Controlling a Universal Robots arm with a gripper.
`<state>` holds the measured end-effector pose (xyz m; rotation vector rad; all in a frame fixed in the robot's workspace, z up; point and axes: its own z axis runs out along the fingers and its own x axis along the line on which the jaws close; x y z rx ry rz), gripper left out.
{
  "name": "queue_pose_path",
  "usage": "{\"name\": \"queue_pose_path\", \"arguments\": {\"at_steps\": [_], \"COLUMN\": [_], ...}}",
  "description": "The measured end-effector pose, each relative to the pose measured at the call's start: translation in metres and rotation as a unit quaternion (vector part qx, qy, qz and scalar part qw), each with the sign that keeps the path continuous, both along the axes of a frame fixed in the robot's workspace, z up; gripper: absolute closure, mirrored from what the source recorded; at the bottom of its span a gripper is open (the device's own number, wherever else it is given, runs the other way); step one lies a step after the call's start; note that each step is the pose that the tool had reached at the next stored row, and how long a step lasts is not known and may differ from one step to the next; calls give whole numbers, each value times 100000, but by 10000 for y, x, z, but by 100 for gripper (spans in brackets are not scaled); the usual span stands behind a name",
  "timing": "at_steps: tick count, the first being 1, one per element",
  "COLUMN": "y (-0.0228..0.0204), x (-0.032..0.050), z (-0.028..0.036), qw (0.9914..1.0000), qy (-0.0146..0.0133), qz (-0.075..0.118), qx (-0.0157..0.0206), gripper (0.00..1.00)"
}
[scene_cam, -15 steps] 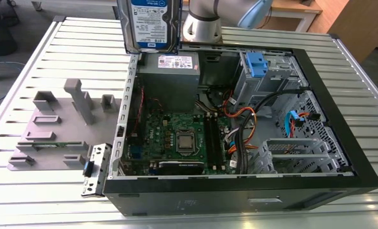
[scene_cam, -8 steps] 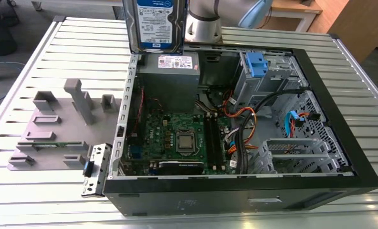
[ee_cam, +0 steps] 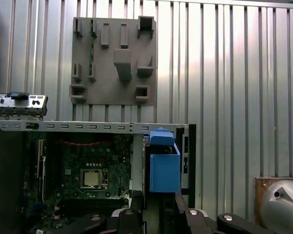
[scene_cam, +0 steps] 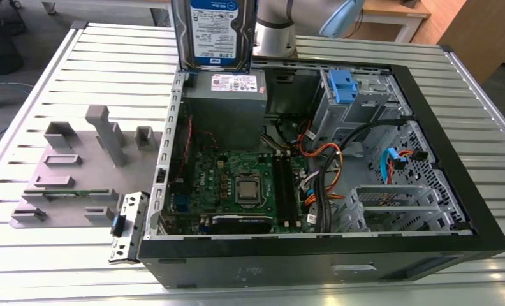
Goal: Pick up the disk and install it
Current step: 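Pick up the disk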
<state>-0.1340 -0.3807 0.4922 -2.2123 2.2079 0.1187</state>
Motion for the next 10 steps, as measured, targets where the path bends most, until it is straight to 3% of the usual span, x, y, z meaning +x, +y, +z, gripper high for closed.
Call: {"name": "queue_pose_path", "arguments": {"at_steps": [10], "y": [0], "x": [80], "z": [-2], "qw": [100000], "qy": [-1], "qz": [-1], "qx": [4], "gripper": [65]}}
